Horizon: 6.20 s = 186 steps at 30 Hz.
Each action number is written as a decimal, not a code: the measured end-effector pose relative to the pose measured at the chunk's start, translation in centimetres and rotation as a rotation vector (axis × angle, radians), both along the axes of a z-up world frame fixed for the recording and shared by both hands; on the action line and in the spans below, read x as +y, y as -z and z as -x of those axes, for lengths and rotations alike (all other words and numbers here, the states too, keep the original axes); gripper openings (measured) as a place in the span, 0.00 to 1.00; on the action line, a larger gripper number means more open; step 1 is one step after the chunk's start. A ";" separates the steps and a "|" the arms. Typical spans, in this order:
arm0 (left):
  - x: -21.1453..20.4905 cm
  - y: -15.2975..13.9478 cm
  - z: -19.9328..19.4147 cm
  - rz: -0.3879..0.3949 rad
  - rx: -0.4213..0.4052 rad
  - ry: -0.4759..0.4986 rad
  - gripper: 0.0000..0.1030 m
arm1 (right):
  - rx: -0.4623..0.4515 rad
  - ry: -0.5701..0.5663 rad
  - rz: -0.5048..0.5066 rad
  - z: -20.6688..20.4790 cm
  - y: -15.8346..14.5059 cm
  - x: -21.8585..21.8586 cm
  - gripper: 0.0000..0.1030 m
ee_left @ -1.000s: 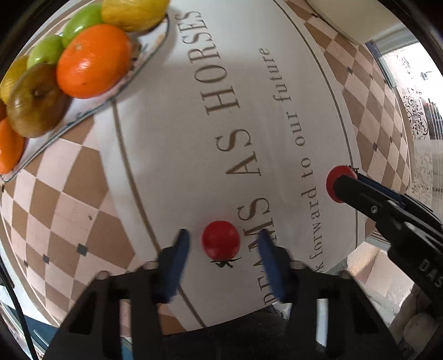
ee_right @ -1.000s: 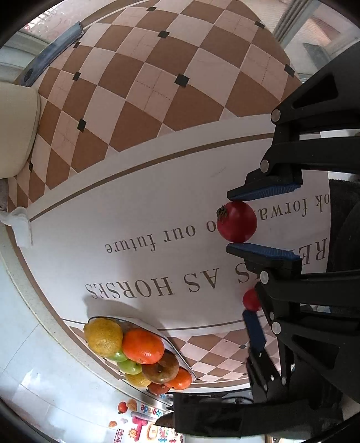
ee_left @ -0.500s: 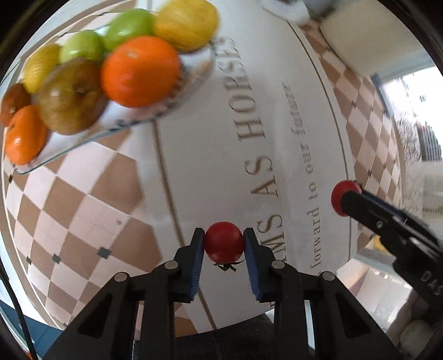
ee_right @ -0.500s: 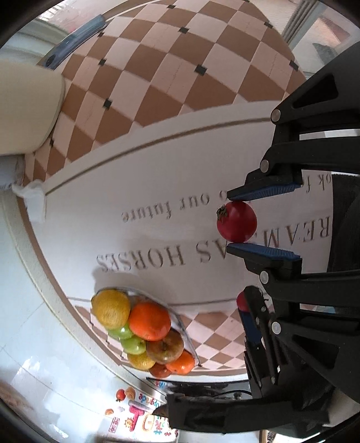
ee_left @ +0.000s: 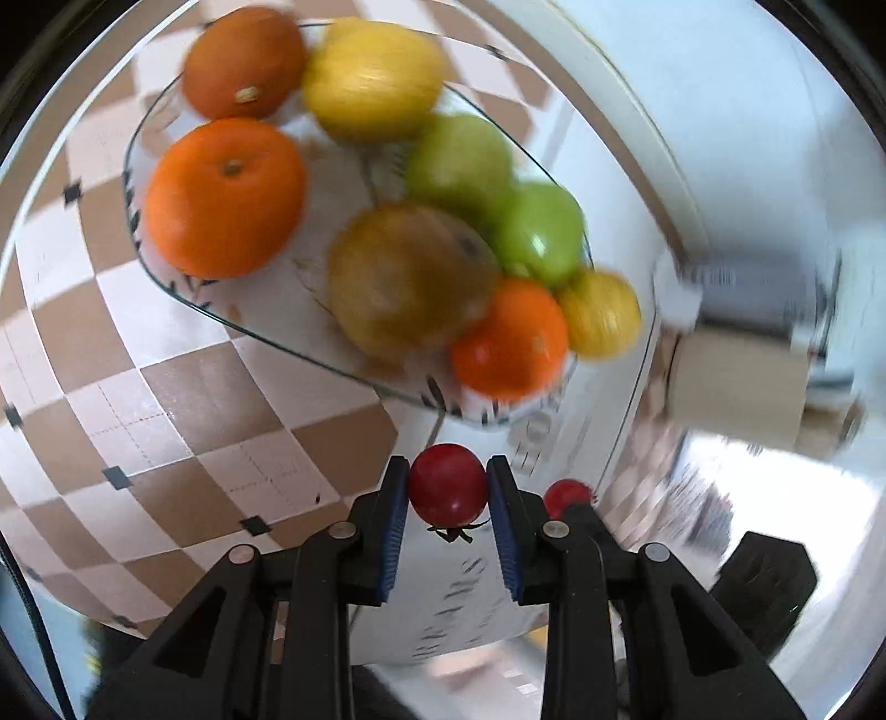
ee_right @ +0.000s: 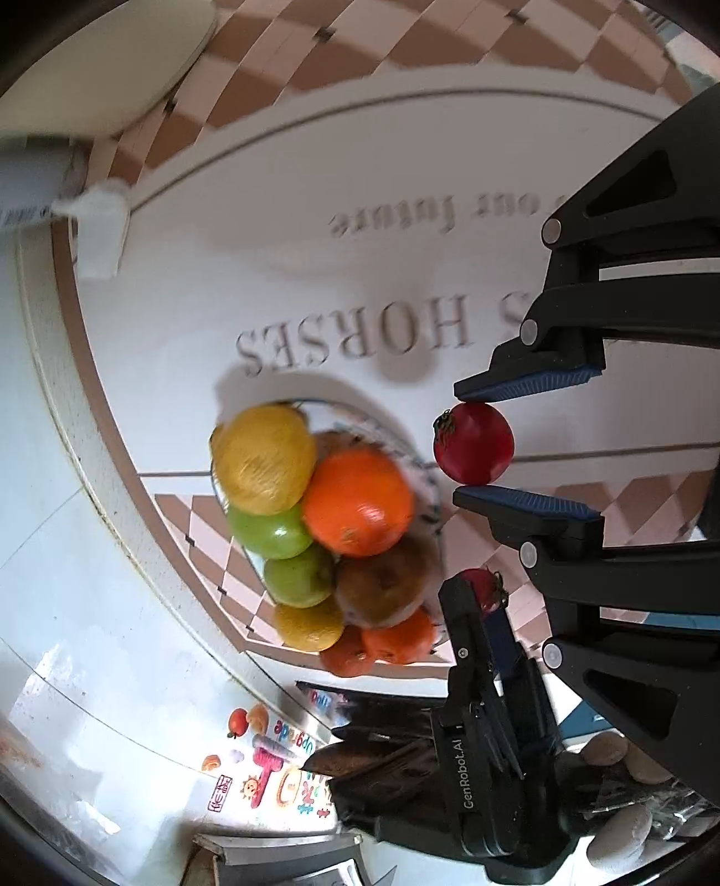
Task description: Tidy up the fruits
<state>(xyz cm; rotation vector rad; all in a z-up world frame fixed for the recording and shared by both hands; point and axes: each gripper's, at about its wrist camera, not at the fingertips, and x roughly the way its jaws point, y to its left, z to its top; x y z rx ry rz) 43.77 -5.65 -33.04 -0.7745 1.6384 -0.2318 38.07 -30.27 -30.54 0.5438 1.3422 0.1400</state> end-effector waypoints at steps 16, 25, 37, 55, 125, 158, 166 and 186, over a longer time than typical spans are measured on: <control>0.7 2.8 -0.9 0.142 0.078 -0.264 0.28 | -0.011 -0.077 0.039 -5.8 2.6 1.0 0.34; 0.5 3.2 -1.2 0.149 0.089 -0.284 0.37 | -0.003 -0.062 0.025 -5.8 2.8 0.1 0.46; 0.2 1.2 -0.6 0.024 0.042 -0.156 0.37 | -0.040 -0.095 0.112 -4.2 -0.1 0.1 0.88; -0.3 -10.1 5.1 -0.688 -0.398 0.302 0.92 | -0.130 -0.063 0.375 3.4 -9.3 3.6 0.93; 3.9 -29.5 24.6 -0.733 -0.786 0.160 0.94 | -0.448 0.020 0.457 24.1 -30.8 9.4 0.95; 3.8 -25.5 16.5 -0.752 -0.714 0.199 0.94 | -0.338 0.015 0.481 15.4 -24.5 9.2 0.96; 3.6 -25.3 16.3 -0.748 -0.714 0.203 0.94 | -0.332 0.007 0.481 15.4 -24.4 9.2 0.96; 3.2 -25.5 16.6 -0.746 -0.723 0.207 1.00 | -0.332 -0.001 0.482 15.7 -24.4 9.4 0.96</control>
